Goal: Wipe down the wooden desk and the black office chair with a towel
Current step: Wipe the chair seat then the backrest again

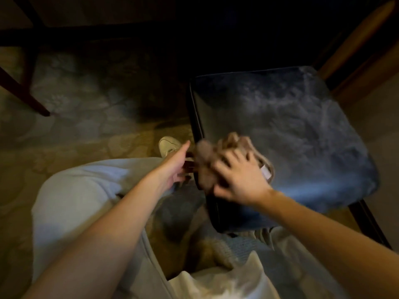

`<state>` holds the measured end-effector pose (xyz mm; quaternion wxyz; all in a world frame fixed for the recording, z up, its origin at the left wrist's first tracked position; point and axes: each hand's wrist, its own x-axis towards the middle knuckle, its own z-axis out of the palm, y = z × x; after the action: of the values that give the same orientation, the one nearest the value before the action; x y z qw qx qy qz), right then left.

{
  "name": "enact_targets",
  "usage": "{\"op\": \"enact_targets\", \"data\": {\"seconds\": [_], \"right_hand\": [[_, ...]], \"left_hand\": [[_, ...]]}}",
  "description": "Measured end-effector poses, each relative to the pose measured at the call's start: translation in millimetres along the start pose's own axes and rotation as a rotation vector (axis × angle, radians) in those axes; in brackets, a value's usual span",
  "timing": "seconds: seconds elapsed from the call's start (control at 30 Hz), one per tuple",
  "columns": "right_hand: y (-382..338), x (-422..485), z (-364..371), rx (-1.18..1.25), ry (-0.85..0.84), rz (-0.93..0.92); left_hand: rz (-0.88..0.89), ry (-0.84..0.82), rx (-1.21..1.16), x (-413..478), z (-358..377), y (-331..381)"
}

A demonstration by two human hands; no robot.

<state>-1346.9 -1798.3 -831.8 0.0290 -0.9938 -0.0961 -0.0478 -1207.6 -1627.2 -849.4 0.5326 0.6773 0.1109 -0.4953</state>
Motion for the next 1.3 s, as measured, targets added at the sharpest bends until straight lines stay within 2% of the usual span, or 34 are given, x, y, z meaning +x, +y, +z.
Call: {"op": "enact_targets", "data": {"seconds": [0.07, 0.1, 0.2, 0.33, 0.4, 0.6, 0.83, 0.97, 1.13, 1.23, 1.3], "right_hand": [[24, 32, -9, 0.03, -0.056, 0.224], [32, 43, -12, 0.032, -0.098, 0.26], [52, 70, -7, 0.091, -0.125, 0.272], [75, 102, 6, 0.202, -0.05, 0.307], [90, 123, 9, 0.183, -0.074, 0.268], [149, 200, 14, 0.134, -0.05, 0.327], [200, 263, 6, 0.236, -0.094, 0.509], [179, 232, -1, 0.208, -0.082, 0.479], [97, 139, -7, 0.247, -0.072, 0.4], [46, 78, -12, 0.314, -0.087, 0.371], [16, 37, -17, 0.355, -0.123, 0.328]], "left_hand": [[0.006, 0.03, 0.041, 5, 2, 2], [0.01, 0.037, 0.063, 6, 2, 4], [0.037, 0.073, 0.086, 16, 3, 21], [0.288, 0.209, 0.194, 32, 16, 43], [0.335, 0.262, 0.229, 48, 14, 40], [0.357, 0.208, 0.239, 79, 1, 53], [0.35, 0.17, 0.153, 90, 1, 73], [0.36, 0.244, 0.169, 96, 6, 74], [0.428, 0.285, 0.15, 92, 15, 74], [0.409, 0.326, 0.207, 86, 14, 76], [0.392, 0.399, 0.344, 74, 18, 79]]}}
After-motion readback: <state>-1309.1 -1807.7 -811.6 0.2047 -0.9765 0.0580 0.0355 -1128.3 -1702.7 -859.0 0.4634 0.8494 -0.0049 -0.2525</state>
